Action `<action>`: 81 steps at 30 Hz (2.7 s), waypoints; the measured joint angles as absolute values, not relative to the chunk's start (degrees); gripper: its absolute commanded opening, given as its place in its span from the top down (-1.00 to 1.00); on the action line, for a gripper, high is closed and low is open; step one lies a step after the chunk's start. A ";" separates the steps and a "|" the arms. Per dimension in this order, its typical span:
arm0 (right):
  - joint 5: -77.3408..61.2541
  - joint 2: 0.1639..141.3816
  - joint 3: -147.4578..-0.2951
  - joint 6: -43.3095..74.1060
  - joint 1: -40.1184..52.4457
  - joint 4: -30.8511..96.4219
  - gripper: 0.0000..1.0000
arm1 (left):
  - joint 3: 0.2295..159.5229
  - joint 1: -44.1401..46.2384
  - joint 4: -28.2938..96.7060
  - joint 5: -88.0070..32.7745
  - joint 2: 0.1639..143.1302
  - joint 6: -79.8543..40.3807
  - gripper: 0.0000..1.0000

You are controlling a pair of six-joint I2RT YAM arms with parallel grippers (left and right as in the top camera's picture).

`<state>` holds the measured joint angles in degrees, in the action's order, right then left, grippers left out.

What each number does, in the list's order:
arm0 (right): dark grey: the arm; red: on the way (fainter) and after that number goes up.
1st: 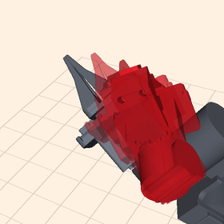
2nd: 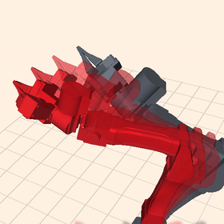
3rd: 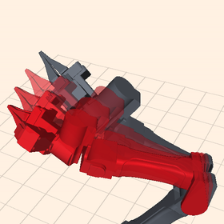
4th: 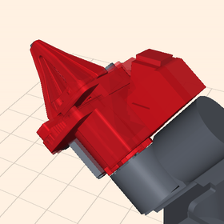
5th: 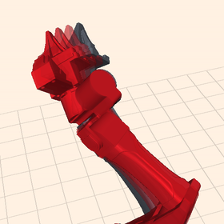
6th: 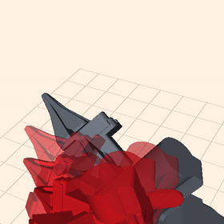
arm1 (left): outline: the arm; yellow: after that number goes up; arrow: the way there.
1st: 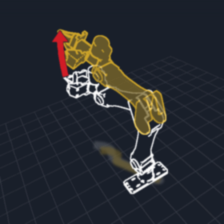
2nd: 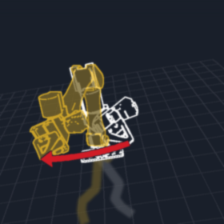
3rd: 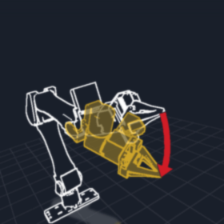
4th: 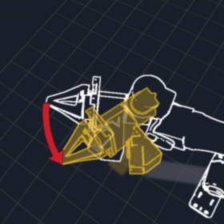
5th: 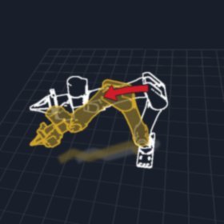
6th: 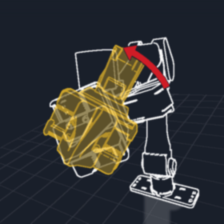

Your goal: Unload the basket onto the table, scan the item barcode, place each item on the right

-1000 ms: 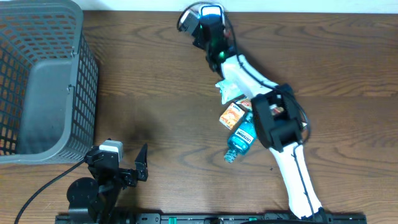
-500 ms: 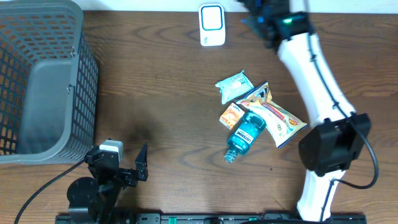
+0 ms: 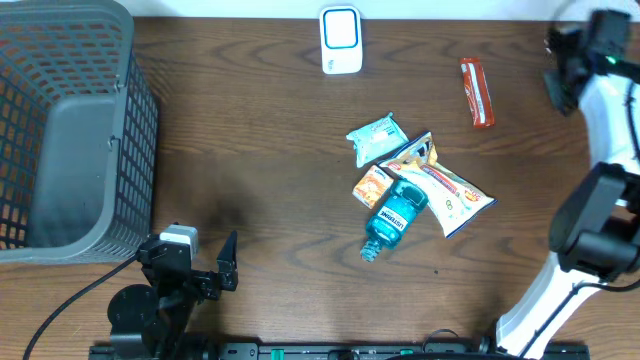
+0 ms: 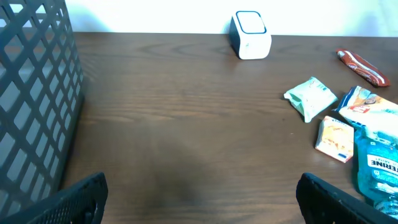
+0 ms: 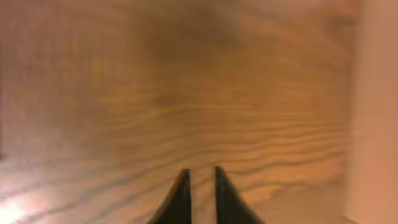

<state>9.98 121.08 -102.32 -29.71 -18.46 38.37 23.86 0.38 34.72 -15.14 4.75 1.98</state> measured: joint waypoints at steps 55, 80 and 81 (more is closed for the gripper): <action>27.24 124.44 -102.04 -8.58 -20.12 29.76 0.98 | 23.86 0.38 34.70 -15.14 4.75 1.98 -0.94; 19.03 126.15 -102.04 -19.35 -42.48 34.48 -0.99 | 23.86 0.38 34.70 -15.14 4.75 1.98 -0.94; 18.41 125.93 -102.02 -18.06 -41.78 34.44 -0.99 | 23.86 0.38 34.72 -15.14 4.75 1.98 -0.94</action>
